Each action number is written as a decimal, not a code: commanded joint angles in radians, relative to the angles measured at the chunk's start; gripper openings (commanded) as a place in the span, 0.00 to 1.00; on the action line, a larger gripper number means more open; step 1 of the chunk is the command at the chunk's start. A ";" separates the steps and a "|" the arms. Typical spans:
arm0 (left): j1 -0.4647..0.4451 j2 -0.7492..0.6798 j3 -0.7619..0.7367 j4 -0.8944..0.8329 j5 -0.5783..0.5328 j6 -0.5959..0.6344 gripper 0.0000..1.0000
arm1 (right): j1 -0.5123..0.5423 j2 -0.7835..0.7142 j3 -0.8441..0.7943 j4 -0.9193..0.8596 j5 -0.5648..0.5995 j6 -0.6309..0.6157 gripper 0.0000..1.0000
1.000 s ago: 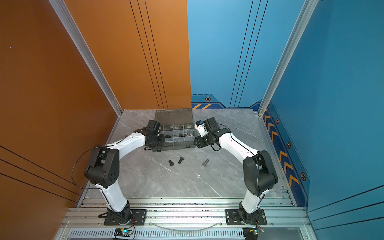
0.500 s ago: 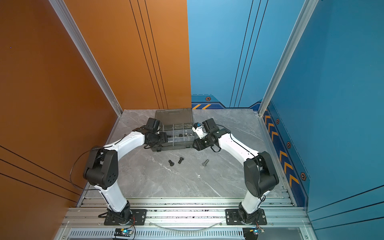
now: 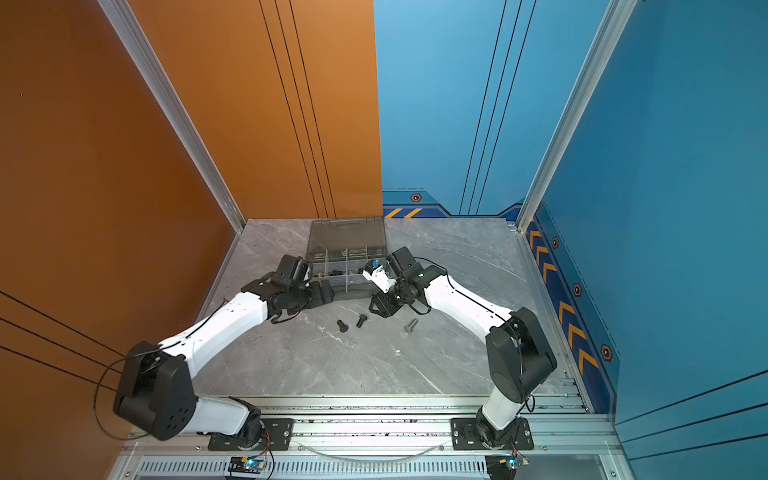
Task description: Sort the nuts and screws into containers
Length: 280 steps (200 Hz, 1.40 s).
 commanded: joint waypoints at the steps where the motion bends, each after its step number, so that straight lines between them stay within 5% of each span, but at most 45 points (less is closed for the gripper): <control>1: 0.012 -0.089 -0.086 -0.008 0.046 -0.061 0.98 | 0.028 0.013 -0.020 0.045 -0.012 0.017 0.53; 109: 0.155 -0.281 -0.288 0.062 0.175 -0.131 0.98 | 0.207 0.271 0.123 0.155 0.128 0.199 0.56; 229: 0.228 -0.340 -0.346 0.069 0.224 -0.133 0.98 | 0.264 0.444 0.219 0.107 0.252 0.214 0.54; 280: 0.239 -0.347 -0.353 0.071 0.227 -0.136 0.98 | 0.277 0.473 0.245 0.067 0.296 0.200 0.45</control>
